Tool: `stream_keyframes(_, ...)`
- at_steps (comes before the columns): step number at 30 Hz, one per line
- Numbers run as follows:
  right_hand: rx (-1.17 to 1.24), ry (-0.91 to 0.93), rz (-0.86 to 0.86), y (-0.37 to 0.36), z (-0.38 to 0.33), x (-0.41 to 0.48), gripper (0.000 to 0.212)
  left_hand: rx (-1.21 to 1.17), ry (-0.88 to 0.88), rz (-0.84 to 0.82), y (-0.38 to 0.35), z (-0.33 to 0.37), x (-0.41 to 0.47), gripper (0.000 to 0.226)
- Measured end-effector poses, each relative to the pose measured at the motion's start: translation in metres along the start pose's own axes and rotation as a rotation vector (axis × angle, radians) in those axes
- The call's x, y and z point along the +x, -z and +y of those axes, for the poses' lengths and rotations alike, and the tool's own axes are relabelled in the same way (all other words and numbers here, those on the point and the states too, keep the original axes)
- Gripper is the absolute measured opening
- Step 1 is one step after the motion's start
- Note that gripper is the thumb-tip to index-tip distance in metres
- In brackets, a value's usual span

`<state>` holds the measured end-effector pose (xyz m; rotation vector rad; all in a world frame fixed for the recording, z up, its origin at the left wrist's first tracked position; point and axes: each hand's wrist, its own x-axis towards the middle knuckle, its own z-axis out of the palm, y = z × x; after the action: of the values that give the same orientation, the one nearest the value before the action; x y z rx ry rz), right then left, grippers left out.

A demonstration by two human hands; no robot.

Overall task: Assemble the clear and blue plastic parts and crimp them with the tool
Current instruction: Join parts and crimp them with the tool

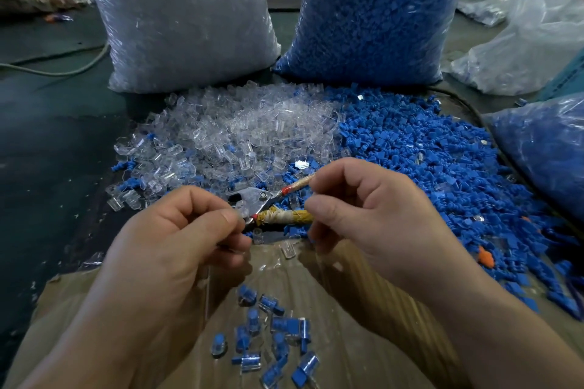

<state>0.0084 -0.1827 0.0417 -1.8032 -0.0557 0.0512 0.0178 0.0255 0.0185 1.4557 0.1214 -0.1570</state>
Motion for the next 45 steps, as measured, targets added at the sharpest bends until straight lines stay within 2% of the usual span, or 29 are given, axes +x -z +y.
stream_keyframes(3, -0.034, 0.036, -0.040, -0.008, 0.004, -0.001, 0.009, -0.029, 0.013, -0.025, -0.001, -0.003, 0.001, 0.035)
stream_keyframes(5, -0.087, 0.091, -0.043, -0.015, 0.008, -0.002, 0.008, -0.020, 0.000, -0.049, -0.002, -0.008, 0.002, 0.036)
stream_keyframes(10, -0.476, 0.406, -0.005, -0.029, 0.013, -0.005, 0.014, 0.138, -0.086, -0.108, -0.002, -0.016, 0.002, 0.031)
stream_keyframes(17, -0.566, 0.407, 0.076, -0.027, 0.011, -0.006, 0.004, 0.217, -0.166, -0.095, -0.003, -0.017, 0.001, 0.037)
stream_keyframes(22, -0.595, 0.484, -0.013, -0.030, 0.007, -0.009, 0.023, 0.265, -0.207, -0.136, -0.004, -0.011, -0.003, 0.034)
stream_keyframes(25, -0.602, 0.487, -0.001, -0.029, 0.006, -0.010, 0.022, 0.226, -0.171, -0.156, -0.006, -0.009, -0.003, 0.036)
stream_keyframes(27, -0.651, 0.498, -0.029, -0.030, 0.006, -0.010, 0.020, 0.283, -0.165, -0.138, -0.006, -0.009, -0.004, 0.042)
stream_keyframes(29, -0.707, 0.517, -0.046, -0.029, 0.006, -0.009, 0.022, 0.341, -0.158, -0.096, -0.004, -0.010, -0.002, 0.039)
stream_keyframes(31, -0.814, 0.507, -0.003, -0.025, 0.009, -0.004, 0.032, 0.361, -0.157, -0.036, -0.002, -0.014, -0.001, 0.037)
stream_keyframes(33, -1.007, 0.375, 0.005, -0.017, 0.014, 0.006, 0.051, 0.330, -0.153, -0.005, -0.002, -0.018, 0.001, 0.029)
stream_keyframes(34, -1.072, 0.289, -0.028, -0.013, 0.016, 0.011, 0.061, 0.314, -0.152, -0.005, -0.002, -0.020, 0.002, 0.022)
stream_keyframes(36, -1.113, 0.188, -0.115, -0.010, 0.020, 0.019, 0.070, 0.304, -0.148, -0.018, 0.000, -0.022, 0.004, 0.024)
stream_keyframes(39, -1.157, 0.168, -0.162, -0.009, 0.026, 0.023, 0.066, 0.286, -0.116, -0.034, 0.002, -0.021, 0.005, 0.026)
stream_keyframes(45, -1.220, 0.199, -0.112, -0.005, 0.021, 0.023, 0.056, 0.256, -0.087, -0.007, 0.001, -0.017, 0.005, 0.026)
